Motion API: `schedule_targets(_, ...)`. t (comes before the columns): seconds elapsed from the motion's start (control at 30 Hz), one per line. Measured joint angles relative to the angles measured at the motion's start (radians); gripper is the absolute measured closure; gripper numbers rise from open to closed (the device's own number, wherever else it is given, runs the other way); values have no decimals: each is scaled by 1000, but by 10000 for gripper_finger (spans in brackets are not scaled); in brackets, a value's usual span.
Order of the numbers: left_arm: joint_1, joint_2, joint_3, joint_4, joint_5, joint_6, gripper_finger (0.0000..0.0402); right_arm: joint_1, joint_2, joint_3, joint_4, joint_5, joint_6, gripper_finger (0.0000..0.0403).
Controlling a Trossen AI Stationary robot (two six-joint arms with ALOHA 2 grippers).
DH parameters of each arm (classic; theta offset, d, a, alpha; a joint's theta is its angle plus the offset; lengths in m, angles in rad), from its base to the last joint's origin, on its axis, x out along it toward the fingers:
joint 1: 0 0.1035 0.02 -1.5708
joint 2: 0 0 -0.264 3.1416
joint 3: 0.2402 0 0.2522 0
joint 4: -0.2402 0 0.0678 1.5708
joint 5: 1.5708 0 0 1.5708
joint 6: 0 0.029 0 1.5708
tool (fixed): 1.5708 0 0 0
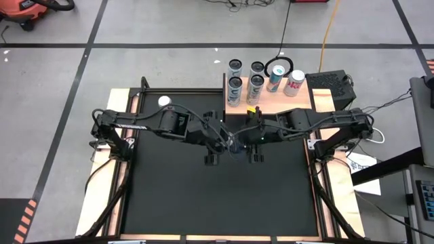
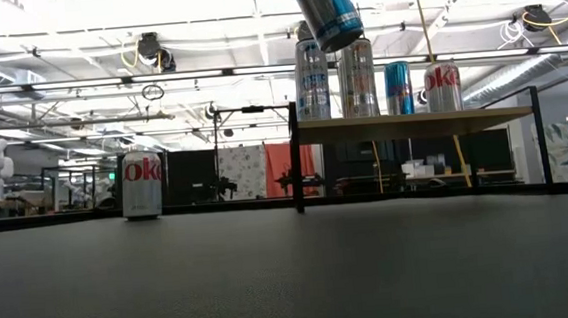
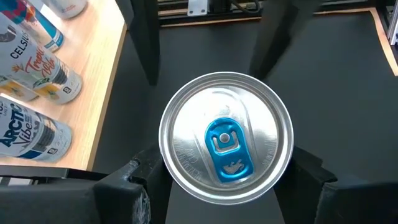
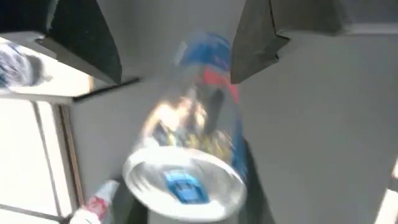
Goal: Place canned beverage on shelf
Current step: Put the blue soda can on the shelf aligned with the other blue soda can
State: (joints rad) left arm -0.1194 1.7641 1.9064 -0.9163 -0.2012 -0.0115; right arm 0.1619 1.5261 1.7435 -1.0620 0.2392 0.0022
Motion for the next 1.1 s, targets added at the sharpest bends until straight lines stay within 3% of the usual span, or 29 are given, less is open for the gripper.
schedule_targets(0.5,-1,0,0,67,15,30,187,0,0,-1,109,-57,12,138)
schedule_targets(0.93,0,0,0,80,21,26,187,-2,-1,-1,101,-60,14,236)
schedule_targets(1.1,1,0,0,81,22,22,187,-2,-1,-1,100,-60,33,244)
